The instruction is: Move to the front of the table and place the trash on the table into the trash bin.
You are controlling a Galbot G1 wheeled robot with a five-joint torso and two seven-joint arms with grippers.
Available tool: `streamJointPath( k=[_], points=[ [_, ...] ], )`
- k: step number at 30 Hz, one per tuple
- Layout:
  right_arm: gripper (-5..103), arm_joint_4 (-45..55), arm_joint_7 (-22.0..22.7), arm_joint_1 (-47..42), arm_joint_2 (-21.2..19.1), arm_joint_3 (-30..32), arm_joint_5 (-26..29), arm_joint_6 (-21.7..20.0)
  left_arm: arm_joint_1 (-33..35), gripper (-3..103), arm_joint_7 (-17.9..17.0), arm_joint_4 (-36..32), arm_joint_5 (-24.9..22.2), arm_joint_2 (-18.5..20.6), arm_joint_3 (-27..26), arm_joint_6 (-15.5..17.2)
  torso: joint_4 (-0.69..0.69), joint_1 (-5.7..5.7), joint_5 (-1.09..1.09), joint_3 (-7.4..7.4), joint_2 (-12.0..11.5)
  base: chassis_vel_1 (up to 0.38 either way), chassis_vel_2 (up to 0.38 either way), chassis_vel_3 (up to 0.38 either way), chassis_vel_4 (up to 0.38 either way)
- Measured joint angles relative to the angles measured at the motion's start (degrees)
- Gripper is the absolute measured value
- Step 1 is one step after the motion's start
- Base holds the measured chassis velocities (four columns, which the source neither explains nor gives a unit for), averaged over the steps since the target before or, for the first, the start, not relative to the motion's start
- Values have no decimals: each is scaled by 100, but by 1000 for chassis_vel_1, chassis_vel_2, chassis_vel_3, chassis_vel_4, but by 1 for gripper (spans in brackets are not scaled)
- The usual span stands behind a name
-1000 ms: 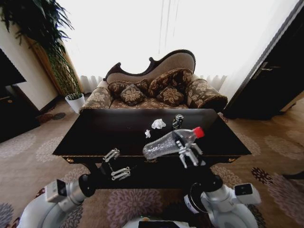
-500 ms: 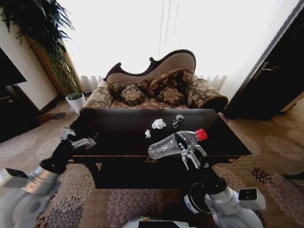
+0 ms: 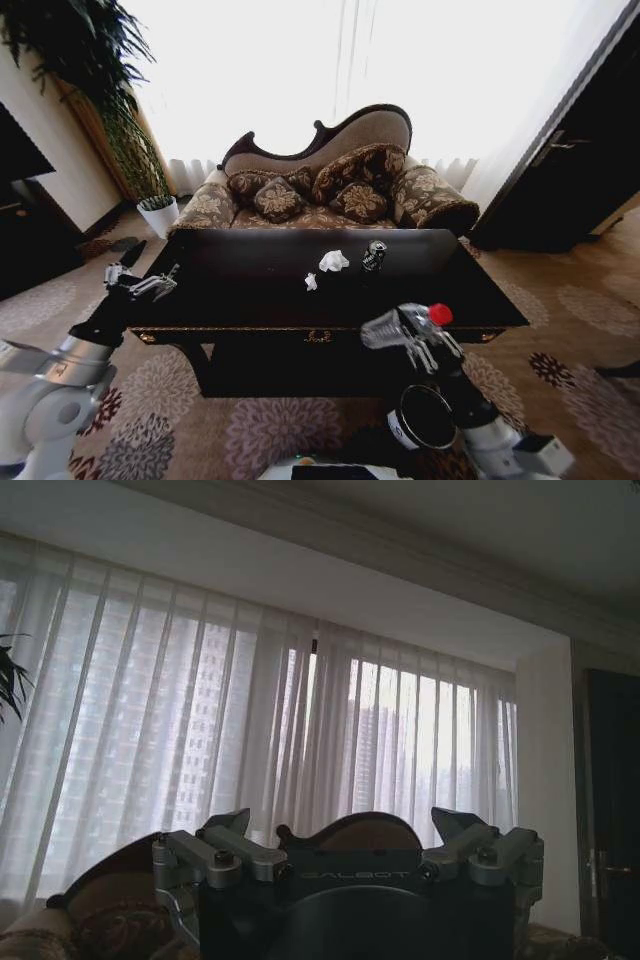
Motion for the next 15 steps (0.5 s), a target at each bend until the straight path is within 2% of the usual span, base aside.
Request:
streamJointPath(
  k=[9, 15],
  points=[
    [27, -1051, 135, -241, 101, -130, -563, 344, -216, 100, 36, 215, 108, 12, 231, -10, 0, 1, 2, 1, 0, 0, 0, 0, 0],
    [27, -2103, 136, -229, -136, -164, -871, 485, -301, 100, 66, 301, 195, -38, 313, -30, 0, 0, -2, 0, 0, 0, 0, 0, 0]
  ],
)
